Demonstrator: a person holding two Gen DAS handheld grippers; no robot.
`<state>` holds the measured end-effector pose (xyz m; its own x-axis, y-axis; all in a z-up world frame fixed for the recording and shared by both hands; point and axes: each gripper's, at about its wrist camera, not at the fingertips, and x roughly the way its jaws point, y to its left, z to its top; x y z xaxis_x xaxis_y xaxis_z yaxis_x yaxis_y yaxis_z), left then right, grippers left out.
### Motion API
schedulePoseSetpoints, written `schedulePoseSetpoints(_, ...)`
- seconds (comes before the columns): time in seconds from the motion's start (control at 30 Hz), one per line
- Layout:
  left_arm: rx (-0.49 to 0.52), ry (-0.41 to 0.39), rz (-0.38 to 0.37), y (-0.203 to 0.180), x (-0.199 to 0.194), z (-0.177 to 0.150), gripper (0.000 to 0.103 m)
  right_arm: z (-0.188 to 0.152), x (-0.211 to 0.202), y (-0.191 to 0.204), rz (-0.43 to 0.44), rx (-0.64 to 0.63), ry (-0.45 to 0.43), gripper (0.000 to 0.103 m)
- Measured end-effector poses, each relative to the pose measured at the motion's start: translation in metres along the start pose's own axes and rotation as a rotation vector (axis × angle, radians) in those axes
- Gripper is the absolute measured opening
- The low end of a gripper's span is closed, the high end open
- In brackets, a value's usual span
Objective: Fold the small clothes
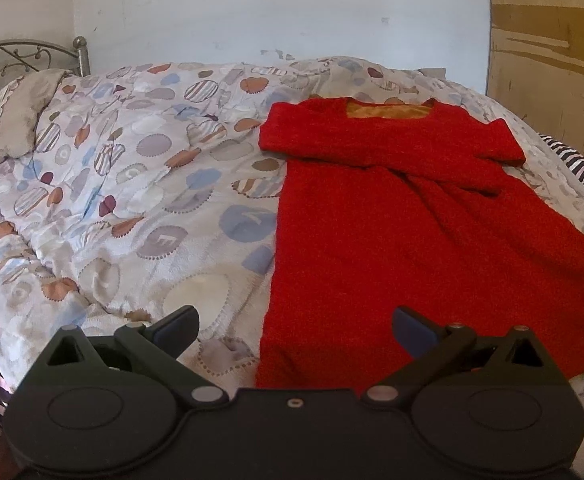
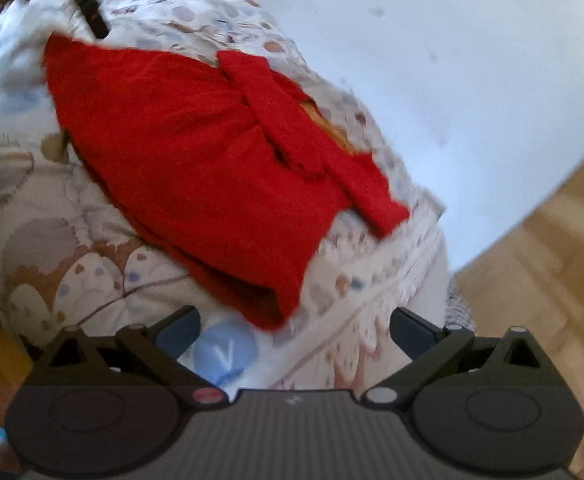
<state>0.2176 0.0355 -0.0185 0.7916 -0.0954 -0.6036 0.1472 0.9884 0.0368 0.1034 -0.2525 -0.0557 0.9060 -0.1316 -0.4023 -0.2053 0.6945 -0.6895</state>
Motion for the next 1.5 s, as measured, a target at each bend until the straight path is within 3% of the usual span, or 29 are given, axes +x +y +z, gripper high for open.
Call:
schedulePoseSetpoints(0.2,0.012,0.005,-0.014,-0.007,-0.005,-0.003,0.102,0.007,0.009,0.019,-0.08,-0.076,-0.073,0.103)
schedulePoseSetpoints(0.3,0.025,-0.008,-0.042,-0.012,-0.009,-0.006,0.102,0.004,0.007,0.024,-0.065,-0.109,-0.104,0.094)
schedulePoseSetpoints(0.4,0.05,-0.024,-0.097,-0.02,-0.014,-0.01,0.102,0.002,0.006,0.03,-0.012,-0.145,-0.122,0.072)
schedulePoseSetpoints(0.47,0.075,-0.05,-0.149,-0.026,-0.02,-0.013,0.102,0.005,0.007,0.031,0.029,-0.153,-0.113,0.042)
schedulePoseSetpoints(0.53,0.128,-0.098,-0.185,-0.037,-0.028,-0.018,0.102,0.01,0.009,0.028,0.048,-0.12,-0.096,0.018)
schedulePoseSetpoints(0.57,0.161,-0.12,-0.189,-0.042,-0.032,-0.02,0.102,0.012,0.009,0.025,0.053,-0.095,-0.097,0.014)
schedulePoseSetpoints(0.73,0.348,-0.179,-0.193,-0.075,-0.042,-0.034,0.102,0.03,0.005,-0.001,0.097,0.059,-0.121,0.009)
schedulePoseSetpoints(0.93,0.416,-0.138,-0.279,-0.103,-0.036,-0.047,0.102,0.051,0.004,-0.034,0.126,0.202,-0.149,0.009)
schedulePoseSetpoints(1.03,0.425,-0.137,-0.282,-0.121,-0.026,-0.052,0.102,0.059,0.004,-0.046,0.145,0.274,-0.156,0.009)
schedulePoseSetpoints(1.17,0.433,-0.137,-0.146,-0.138,-0.008,-0.054,0.102,0.065,0.005,-0.059,0.151,0.333,-0.175,0.009)
schedulePoseSetpoints(1.33,0.381,-0.133,-0.074,-0.129,0.003,-0.045,0.101,0.069,0.001,-0.064,0.125,0.343,-0.195,0.007)
schedulePoseSetpoints(1.5,0.437,-0.167,0.069,-0.118,0.003,-0.041,0.102,0.07,-0.006,-0.07,0.085,0.38,-0.222,0.003)
